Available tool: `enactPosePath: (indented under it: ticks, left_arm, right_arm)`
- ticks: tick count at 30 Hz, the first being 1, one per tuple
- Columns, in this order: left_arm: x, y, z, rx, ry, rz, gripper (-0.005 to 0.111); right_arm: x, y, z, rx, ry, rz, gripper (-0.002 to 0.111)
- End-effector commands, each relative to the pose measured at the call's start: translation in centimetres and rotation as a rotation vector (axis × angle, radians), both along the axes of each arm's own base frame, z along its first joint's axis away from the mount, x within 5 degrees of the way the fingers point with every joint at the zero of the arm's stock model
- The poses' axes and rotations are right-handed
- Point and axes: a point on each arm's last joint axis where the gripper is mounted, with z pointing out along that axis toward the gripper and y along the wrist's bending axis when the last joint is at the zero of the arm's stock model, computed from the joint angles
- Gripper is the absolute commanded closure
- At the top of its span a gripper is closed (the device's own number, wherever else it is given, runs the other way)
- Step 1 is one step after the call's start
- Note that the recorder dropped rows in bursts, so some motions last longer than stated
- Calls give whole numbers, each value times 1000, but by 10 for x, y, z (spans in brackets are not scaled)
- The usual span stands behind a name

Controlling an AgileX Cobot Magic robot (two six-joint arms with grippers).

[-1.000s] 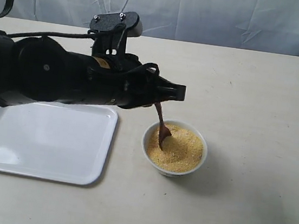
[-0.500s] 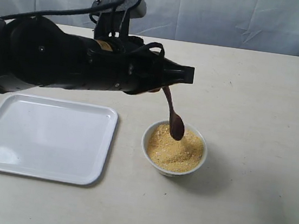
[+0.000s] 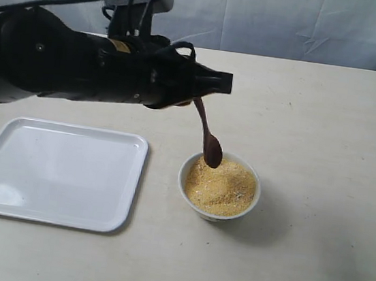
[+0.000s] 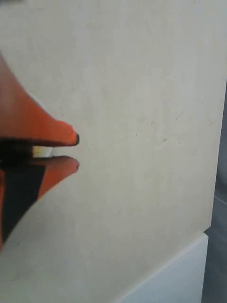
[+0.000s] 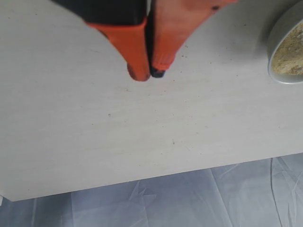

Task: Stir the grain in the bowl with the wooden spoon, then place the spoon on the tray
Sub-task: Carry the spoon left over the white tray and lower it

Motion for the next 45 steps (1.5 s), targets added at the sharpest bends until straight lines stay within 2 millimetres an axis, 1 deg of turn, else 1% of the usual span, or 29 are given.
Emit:
enactPosePath:
  ticks: [1,4,5,9,10,11,12,13,15,16,17,19,22,25,28,30,31,33,35,40,43,45]
  left_arm:
    - [6,28,9,-35,43,68,107]
    - [10,54,5,-47,110,129,107]
    - [10,73,0,-43,150,168,107]
    - [11,109,-11,-14,202,233,107]
    - [10,123,-17,-13,218,247,107]
    - [10,130,-18,-29,229,252,107]
    - [11,141,-18,-99,243,271,107]
    - [11,146,-18,-129,216,249,107]
    - [12,152,-14,-250,152,225,107]
    - [11,154,-17,-239,106,196,107]
    - [10,156,-19,-230,103,193,107]
    - [7,167,-32,-201,136,259,107]
    - [0,193,-53,-198,210,394,107]
    - [-5,209,-63,-199,239,463,107]
    - [-10,221,-71,-213,266,519,107]
    - [-13,225,-73,-250,292,547,107]
    - [-14,228,-74,-305,325,581,107]
    - [-14,228,-74,-358,361,606,107]
    - [-13,228,-79,-385,408,631,107]
    - [-5,227,-115,-383,581,633,107]
    - [-4,228,-132,-366,651,654,106]
    - [-4,228,-135,-362,663,654,102]
  right_arm:
    - [0,0,-1,-6,-11,-6,108]
    - [0,0,-1,-4,-11,-7,108]
    - [0,0,-1,-4,-11,-7,108]
    - [0,0,-1,-4,-11,-7,108]
    - [0,0,-1,-4,-11,-7,108]
    - [0,0,-1,-4,-11,-7,108]
    - [0,0,-1,-4,-11,-7,108]
    - [0,0,0,-4,-13,-7,108]
    - [0,0,0,-4,-13,-6,108]
    - [0,0,0,-4,-13,-6,108]
    - [0,0,0,-4,-13,-6,108]
    - [0,0,0,-4,-13,-6,108]
    - [0,0,0,-4,-13,-6,108]
    - [0,0,0,-2,-13,-7,108]
    - [0,0,-1,-2,-11,-7,108]
    - [0,0,0,-4,-11,-6,108]
    - [0,0,0,-4,-11,-6,108]
    - [0,0,0,-4,-11,-6,108]
    - [0,0,0,-4,-11,-6,108]
    - [0,0,0,-4,-14,-6,108]
    - [0,0,0,-4,-14,-6,108]
    - [0,0,0,-4,-14,-6,108]
